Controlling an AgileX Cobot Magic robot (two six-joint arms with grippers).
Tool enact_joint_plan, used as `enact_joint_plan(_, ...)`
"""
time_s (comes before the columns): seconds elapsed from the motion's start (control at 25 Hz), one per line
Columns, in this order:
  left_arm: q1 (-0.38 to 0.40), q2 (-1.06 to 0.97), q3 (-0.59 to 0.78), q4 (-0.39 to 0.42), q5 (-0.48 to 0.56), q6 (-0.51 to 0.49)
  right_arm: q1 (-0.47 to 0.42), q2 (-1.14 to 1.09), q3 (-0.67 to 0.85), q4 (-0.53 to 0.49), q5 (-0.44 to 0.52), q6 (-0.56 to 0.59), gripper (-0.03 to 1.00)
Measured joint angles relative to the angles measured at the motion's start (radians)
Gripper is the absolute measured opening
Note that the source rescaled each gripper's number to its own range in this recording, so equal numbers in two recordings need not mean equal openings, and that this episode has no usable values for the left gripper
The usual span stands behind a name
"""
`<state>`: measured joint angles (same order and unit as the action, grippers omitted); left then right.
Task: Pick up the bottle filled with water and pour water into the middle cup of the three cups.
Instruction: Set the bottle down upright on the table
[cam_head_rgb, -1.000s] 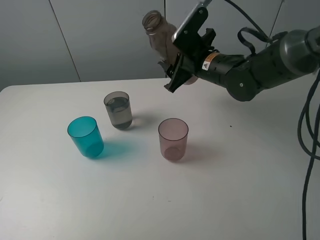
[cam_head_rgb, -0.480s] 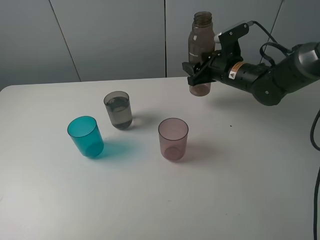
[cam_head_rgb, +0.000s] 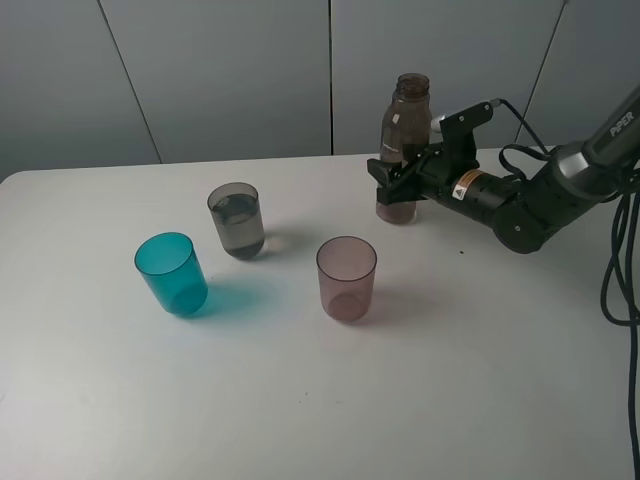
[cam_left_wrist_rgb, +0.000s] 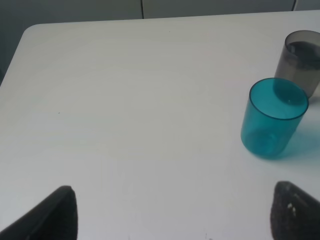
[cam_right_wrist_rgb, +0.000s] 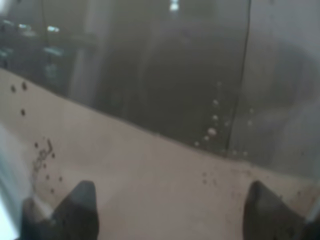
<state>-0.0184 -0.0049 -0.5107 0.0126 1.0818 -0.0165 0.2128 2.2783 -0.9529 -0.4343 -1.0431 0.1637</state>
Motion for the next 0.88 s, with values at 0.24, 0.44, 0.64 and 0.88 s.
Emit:
enact_joint_plan(0.24, 0.0, 0.0, 0.0, 0.0, 0.0, 0.0, 0.0, 0.0, 0.0, -0.023, -0.005, 0.004, 0.0)
enact_joint_plan(0.44, 0.0, 0.0, 0.0, 0.0, 0.0, -0.002, 0.0, 0.0, 0.0, -0.029, -0.01, 0.043, 0.52)
enact_joint_plan(0.64, 0.0, 0.0, 0.0, 0.0, 0.0, -0.004, 0.0, 0.0, 0.0, -0.071, -0.009, 0.051, 0.99)
enact_joint_plan(0.88, 0.0, 0.0, 0.0, 0.0, 0.0, -0.004, 0.0, -0.063, 0.026, -0.099, 0.191, 0.057, 0.99)
